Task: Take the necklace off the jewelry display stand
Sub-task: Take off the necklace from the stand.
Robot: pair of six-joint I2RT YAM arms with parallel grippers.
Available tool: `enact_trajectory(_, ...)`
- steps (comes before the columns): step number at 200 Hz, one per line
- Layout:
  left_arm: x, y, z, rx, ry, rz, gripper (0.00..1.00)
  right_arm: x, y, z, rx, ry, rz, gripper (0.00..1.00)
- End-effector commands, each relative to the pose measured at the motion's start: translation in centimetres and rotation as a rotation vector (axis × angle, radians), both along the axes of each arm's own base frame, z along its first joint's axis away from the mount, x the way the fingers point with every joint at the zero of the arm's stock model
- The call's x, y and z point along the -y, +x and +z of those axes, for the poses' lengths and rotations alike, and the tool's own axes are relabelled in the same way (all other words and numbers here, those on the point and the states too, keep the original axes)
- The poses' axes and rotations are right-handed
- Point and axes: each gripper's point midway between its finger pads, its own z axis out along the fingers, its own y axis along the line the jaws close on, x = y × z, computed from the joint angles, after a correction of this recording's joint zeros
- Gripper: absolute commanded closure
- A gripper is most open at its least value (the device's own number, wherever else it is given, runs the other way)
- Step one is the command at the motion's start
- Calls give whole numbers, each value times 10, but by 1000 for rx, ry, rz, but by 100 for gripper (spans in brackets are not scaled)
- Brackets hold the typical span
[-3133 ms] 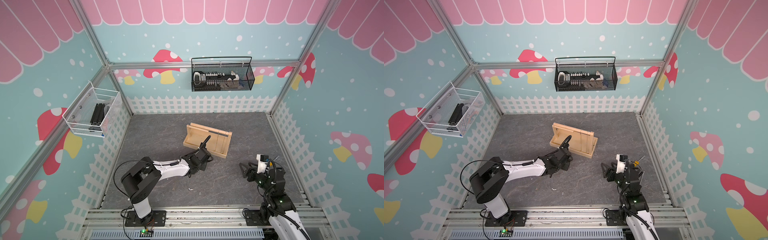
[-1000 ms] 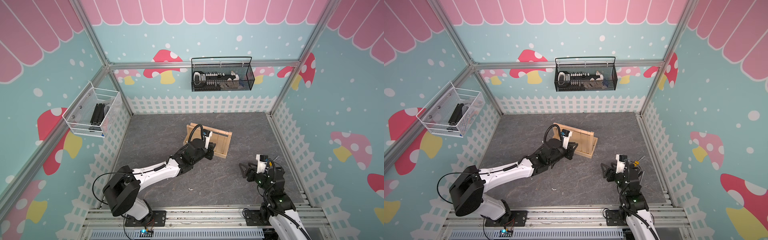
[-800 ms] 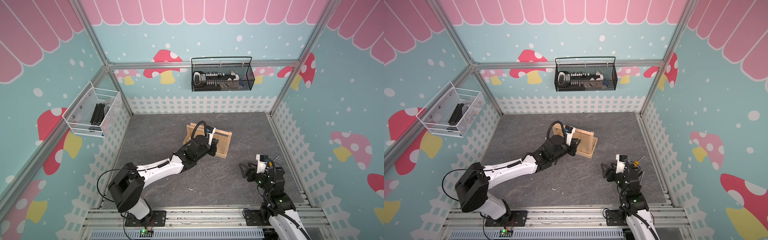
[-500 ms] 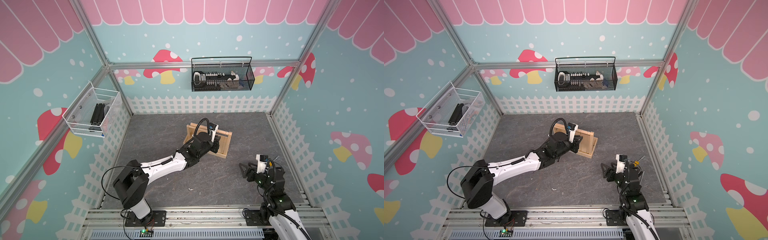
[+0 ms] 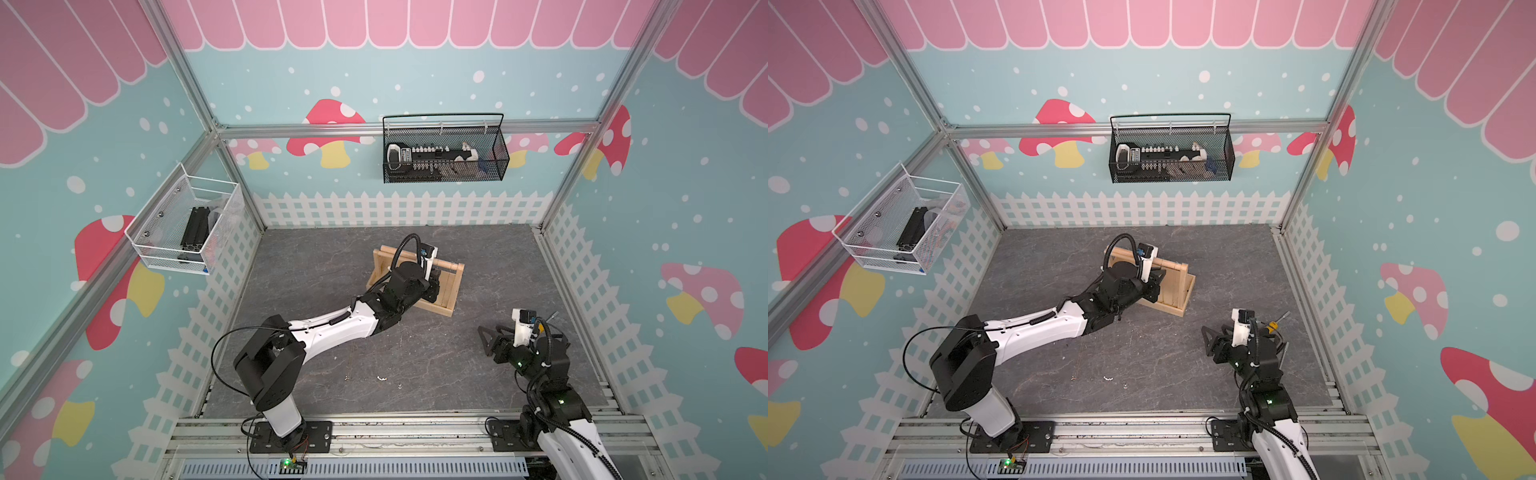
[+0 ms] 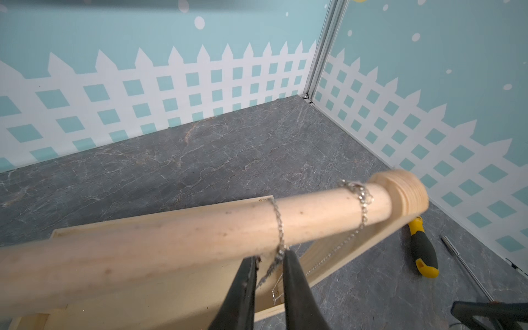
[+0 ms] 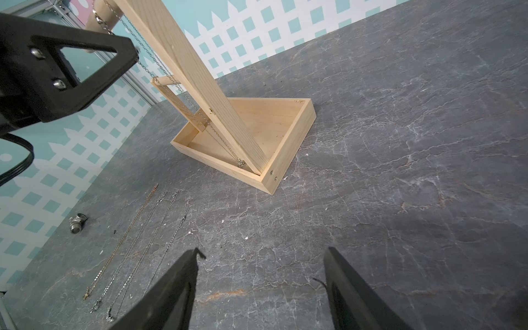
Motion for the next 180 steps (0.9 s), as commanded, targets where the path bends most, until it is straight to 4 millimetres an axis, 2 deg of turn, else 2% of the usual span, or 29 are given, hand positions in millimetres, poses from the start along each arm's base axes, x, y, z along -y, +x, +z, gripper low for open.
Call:
enact_trajectory(1,0,10,14,48,-3,21,81,-3,-1,0,5,9,15,29)
enact_trajectory(20,0,11,16,53,-3,20,83,-3,-1,0,5,10,14,29)
enact_trajectory(59,-3,9,16,51,-1,25,99,-4,-1,0,5,9,15,29)
enact_trajectory(95,-16,6,23,57,46,56,100,-3,0,-1,2,9,15,29)
enact_trajectory(122,-40,5,45,86,120,128,100,-4,0,0,4,11,18,29)
enact_trajectory(138,-62,8,55,116,184,211,100,-4,-1,0,4,11,18,29)
enact_trajectory(180,-120,30,63,112,292,394,100,-4,0,-1,2,10,17,29)
